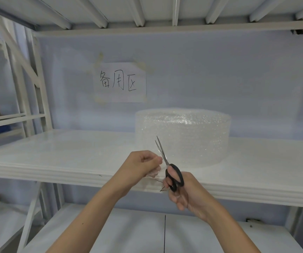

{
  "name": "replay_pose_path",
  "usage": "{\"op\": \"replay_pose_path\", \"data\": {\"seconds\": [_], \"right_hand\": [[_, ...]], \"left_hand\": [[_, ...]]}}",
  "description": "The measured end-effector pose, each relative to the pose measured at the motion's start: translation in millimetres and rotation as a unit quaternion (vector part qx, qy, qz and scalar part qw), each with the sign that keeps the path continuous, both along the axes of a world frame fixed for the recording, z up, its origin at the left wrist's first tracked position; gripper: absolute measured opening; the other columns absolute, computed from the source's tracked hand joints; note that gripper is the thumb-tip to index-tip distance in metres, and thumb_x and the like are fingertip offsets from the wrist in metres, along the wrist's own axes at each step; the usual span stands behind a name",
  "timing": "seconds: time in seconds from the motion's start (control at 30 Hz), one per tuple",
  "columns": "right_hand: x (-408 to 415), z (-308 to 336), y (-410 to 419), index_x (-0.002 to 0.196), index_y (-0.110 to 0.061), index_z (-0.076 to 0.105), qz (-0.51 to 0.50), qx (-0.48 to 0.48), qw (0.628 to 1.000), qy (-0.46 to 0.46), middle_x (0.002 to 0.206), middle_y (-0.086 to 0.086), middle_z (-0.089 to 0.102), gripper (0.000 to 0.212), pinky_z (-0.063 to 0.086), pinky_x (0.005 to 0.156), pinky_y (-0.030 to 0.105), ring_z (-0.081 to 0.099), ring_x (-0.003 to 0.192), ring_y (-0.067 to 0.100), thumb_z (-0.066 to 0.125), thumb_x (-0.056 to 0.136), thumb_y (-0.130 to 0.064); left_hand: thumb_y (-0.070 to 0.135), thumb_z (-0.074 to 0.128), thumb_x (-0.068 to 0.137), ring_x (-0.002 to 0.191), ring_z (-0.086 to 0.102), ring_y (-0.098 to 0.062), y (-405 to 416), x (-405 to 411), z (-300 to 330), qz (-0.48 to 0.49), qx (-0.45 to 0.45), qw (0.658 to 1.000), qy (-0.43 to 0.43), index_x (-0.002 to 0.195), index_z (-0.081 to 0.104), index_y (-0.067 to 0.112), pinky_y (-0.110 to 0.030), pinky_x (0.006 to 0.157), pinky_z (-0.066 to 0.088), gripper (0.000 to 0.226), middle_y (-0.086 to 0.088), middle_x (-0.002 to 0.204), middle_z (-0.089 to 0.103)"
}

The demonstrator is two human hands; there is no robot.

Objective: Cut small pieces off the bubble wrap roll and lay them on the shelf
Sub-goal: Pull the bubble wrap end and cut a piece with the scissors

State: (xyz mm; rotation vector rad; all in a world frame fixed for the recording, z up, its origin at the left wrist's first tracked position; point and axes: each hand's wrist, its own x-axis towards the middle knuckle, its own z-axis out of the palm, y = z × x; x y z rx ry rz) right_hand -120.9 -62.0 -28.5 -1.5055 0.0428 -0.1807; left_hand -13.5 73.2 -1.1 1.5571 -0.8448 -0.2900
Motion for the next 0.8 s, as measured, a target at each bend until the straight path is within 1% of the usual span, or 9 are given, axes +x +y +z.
{"op": "replay_pose_path", "data": {"seconds": [0.1, 0.2, 0.33, 0.43, 0.5, 0.6, 0.7, 0.77, 0.8], "right_hand": [[3.4, 2.8, -0.6, 0.057, -0.017, 0.060, -0.001, -0.015, 1.000, -0.009, 0.078, 0.019, 0.043, 0.045, 0.036, 0.030, 0.020, 0.043, 0.041, 0.014, 0.071, 0.073, -0.057], [4.0, 3.4, -1.0, 0.057, -0.017, 0.060, 0.002, -0.024, 1.000, -0.013, 0.077, 0.020, 0.044, 0.043, 0.037, 0.030, 0.020, 0.043, 0.040, 0.014, 0.069, 0.070, -0.056], [6.1, 4.6, -2.6, 0.066, -0.012, 0.060, 0.006, 0.007, 1.000, -0.013, 0.074, 0.014, 0.047, 0.046, 0.037, 0.028, 0.020, 0.045, 0.042, 0.015, 0.071, 0.072, -0.056], [9.9, 7.1, -1.3, 0.072, -0.010, 0.059, 0.002, -0.004, 1.000, -0.014, 0.068, 0.011, 0.046, 0.046, 0.037, 0.029, 0.020, 0.044, 0.044, 0.015, 0.069, 0.074, -0.055], [11.8, 7.2, 0.0, 0.066, -0.014, 0.061, -0.005, -0.011, 1.000, -0.022, 0.065, 0.011, 0.045, 0.045, 0.037, 0.029, 0.019, 0.043, 0.042, 0.014, 0.073, 0.071, -0.057], [12.2, 7.9, 1.1, 0.062, -0.015, 0.060, -0.003, -0.015, 1.000, -0.025, 0.060, 0.009, 0.046, 0.041, 0.037, 0.029, 0.019, 0.043, 0.041, 0.014, 0.068, 0.069, -0.054], [12.0, 8.8, 2.3, 0.067, -0.012, 0.058, -0.007, -0.021, 1.000, -0.022, 0.055, 0.005, 0.046, 0.043, 0.037, 0.030, 0.020, 0.043, 0.041, 0.012, 0.065, 0.071, -0.054], [12.0, 9.0, 3.0, 0.070, -0.011, 0.058, -0.013, -0.024, 1.000, -0.014, 0.053, 0.006, 0.045, 0.042, 0.037, 0.030, 0.021, 0.042, 0.039, 0.012, 0.064, 0.074, -0.052], [11.8, 8.7, 3.4, 0.071, -0.009, 0.056, -0.015, -0.026, 0.999, -0.009, 0.052, 0.008, 0.045, 0.043, 0.037, 0.030, 0.021, 0.041, 0.039, 0.012, 0.063, 0.077, -0.051]], "left_hand": [[0.017, 0.065, 0.092, 0.058, 0.055, -0.012, 1.2, 1.0, 2.9, -0.004, -0.002, 1.000, -0.010, 0.085, 0.068, 0.006, -0.020, 0.062, 0.050, 0.013, 0.006, 0.058, 0.063], [0.017, 0.065, 0.092, 0.059, 0.055, -0.011, 2.1, 2.6, 2.5, -0.009, -0.004, 1.000, -0.009, 0.085, 0.068, 0.006, -0.020, 0.063, 0.050, 0.013, 0.008, 0.058, 0.063], [0.016, 0.065, 0.092, 0.056, 0.057, -0.008, 2.6, 1.5, 0.3, -0.024, 0.009, 0.999, -0.019, 0.086, 0.068, 0.003, -0.022, 0.065, 0.050, 0.015, 0.007, 0.059, 0.063], [0.013, 0.062, 0.094, 0.054, 0.057, -0.004, 1.8, -1.1, -1.5, -0.038, 0.009, 0.999, -0.012, 0.090, 0.066, -0.005, -0.016, 0.060, 0.047, 0.020, 0.007, 0.059, 0.063], [0.013, 0.062, 0.093, 0.053, 0.057, -0.004, 2.5, -1.3, -0.7, -0.034, 0.012, 0.999, -0.013, 0.089, 0.067, -0.004, -0.013, 0.056, 0.046, 0.018, 0.006, 0.059, 0.064], [0.013, 0.062, 0.094, 0.055, 0.058, -0.006, 4.9, -0.2, -0.6, -0.035, 0.014, 0.999, -0.010, 0.087, 0.067, 0.001, -0.013, 0.056, 0.046, 0.014, 0.004, 0.061, 0.065], [0.020, 0.063, 0.093, 0.064, 0.061, -0.009, 5.9, -0.4, 0.6, -0.027, 0.018, 0.999, -0.007, 0.092, 0.070, 0.000, -0.015, 0.060, 0.049, 0.022, 0.000, 0.073, 0.068], [0.034, 0.064, 0.091, 0.068, 0.061, -0.007, 6.9, -0.6, 4.6, -0.011, 0.005, 1.000, 0.014, 0.092, 0.072, 0.007, -0.015, 0.061, 0.050, 0.028, 0.002, 0.078, 0.069], [0.044, 0.063, 0.087, 0.071, 0.062, -0.010, 7.3, -0.1, 7.4, -0.006, -0.013, 0.999, 0.038, 0.091, 0.072, 0.010, -0.018, 0.064, 0.052, 0.036, 0.002, 0.080, 0.070]]}}
